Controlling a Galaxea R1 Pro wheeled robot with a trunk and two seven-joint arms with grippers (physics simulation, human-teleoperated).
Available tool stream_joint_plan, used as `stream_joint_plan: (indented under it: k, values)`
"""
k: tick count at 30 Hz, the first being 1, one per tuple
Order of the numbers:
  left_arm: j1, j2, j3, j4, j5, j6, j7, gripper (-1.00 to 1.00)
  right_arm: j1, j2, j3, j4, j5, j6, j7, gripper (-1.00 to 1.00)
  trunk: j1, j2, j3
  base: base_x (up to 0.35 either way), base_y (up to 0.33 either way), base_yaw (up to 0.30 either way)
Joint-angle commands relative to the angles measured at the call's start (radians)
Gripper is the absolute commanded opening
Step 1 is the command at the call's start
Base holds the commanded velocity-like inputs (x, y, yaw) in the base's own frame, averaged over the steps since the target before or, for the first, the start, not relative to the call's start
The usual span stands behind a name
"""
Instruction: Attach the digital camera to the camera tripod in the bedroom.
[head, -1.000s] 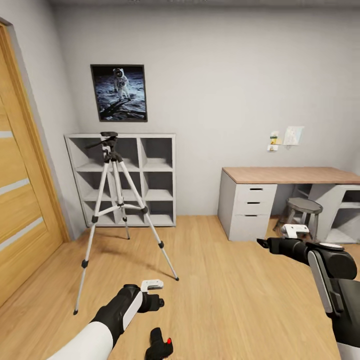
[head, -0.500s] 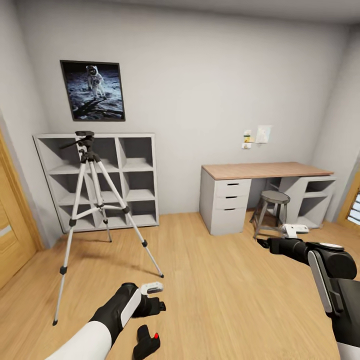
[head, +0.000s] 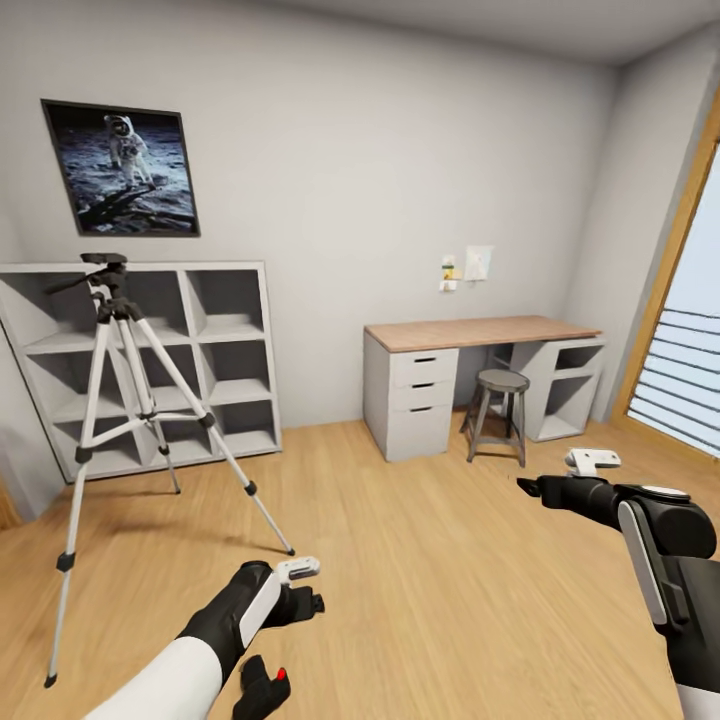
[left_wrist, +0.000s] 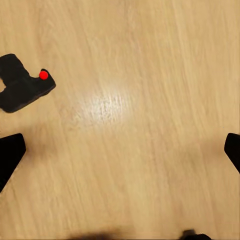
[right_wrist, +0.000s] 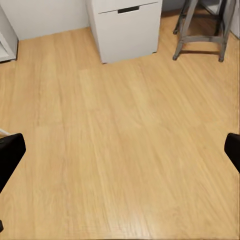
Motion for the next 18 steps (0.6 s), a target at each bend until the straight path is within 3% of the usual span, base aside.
stream_joint_plan:
  k: [1,8,12,18]
  values:
    - [0.0,0.001,-0.005,-0.001,0.013,-0.013,0.024,1.0,-0.001,0.0,-0.001,0.0,0.0,0.005,0.002,1.0,0.004,-0.008,-0.004,0.0,0.0,-0.267]
    - [-0.001,-0.001,-0.003,0.005,0.017,-0.085,0.115,1.0,-0.012,-0.002,-0.002,0.054,-0.001,0.005,0.003,1.0,0.031,-0.057,-0.026,0.0,0.0,-0.267]
    - [-0.001,0.001,-0.002,0.008,0.017,-0.104,0.128,1.0,-0.016,-0.001,-0.007,0.101,-0.001,0.005,0.003,1.0,0.046,-0.085,-0.039,0.0,0.0,-0.265]
    - [0.001,0.032,0.016,0.01,0.024,-0.115,0.135,1.0,-0.015,0.005,-0.007,0.132,0.001,0.005,0.003,1.0,0.058,-0.106,-0.048,0.0,0.0,-0.26]
